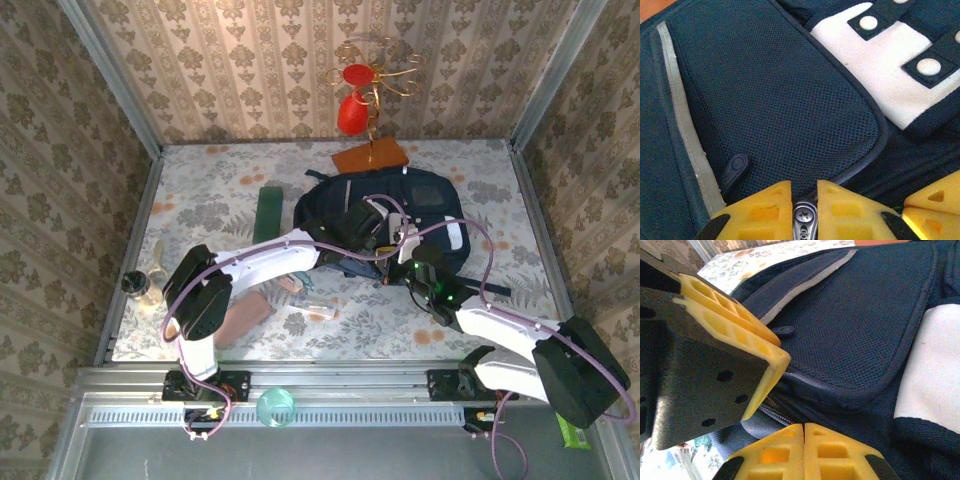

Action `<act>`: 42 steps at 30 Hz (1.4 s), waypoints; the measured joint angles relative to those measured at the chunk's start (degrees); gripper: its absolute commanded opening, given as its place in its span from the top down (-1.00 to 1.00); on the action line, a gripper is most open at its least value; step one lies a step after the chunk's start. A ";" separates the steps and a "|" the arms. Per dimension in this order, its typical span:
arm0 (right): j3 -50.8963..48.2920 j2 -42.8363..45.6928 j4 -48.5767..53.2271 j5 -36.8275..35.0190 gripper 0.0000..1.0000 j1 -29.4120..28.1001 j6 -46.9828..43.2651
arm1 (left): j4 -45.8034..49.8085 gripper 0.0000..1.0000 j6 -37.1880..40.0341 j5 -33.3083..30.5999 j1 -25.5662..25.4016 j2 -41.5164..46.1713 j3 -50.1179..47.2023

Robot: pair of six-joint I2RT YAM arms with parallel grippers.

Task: Pack the student bag

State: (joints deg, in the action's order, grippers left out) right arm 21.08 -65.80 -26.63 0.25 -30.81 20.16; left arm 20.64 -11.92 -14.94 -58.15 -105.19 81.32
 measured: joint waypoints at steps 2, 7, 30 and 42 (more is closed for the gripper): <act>0.00 -0.33 -0.04 -0.07 1.00 0.00 0.31 | 0.11 1.00 -0.15 0.02 0.00 0.02 0.00; 0.00 -0.44 -0.31 -1.01 1.00 0.00 1.29 | -0.63 1.00 -0.90 -0.11 0.11 0.85 -1.66; 4.72 -4.39 6.25 -4.48 1.00 0.00 3.43 | -22.56 1.00 -13.09 12.94 6.40 16.81 -25.99; 10.12 -12.13 13.92 -1.53 0.99 2.21 9.27 | -26.93 0.92 -15.10 11.34 4.90 18.60 -33.81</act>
State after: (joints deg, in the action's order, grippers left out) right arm 31.20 -77.93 -12.71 -1.28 -28.60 29.43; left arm -6.28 -27.03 -3.60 -53.25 -86.59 47.51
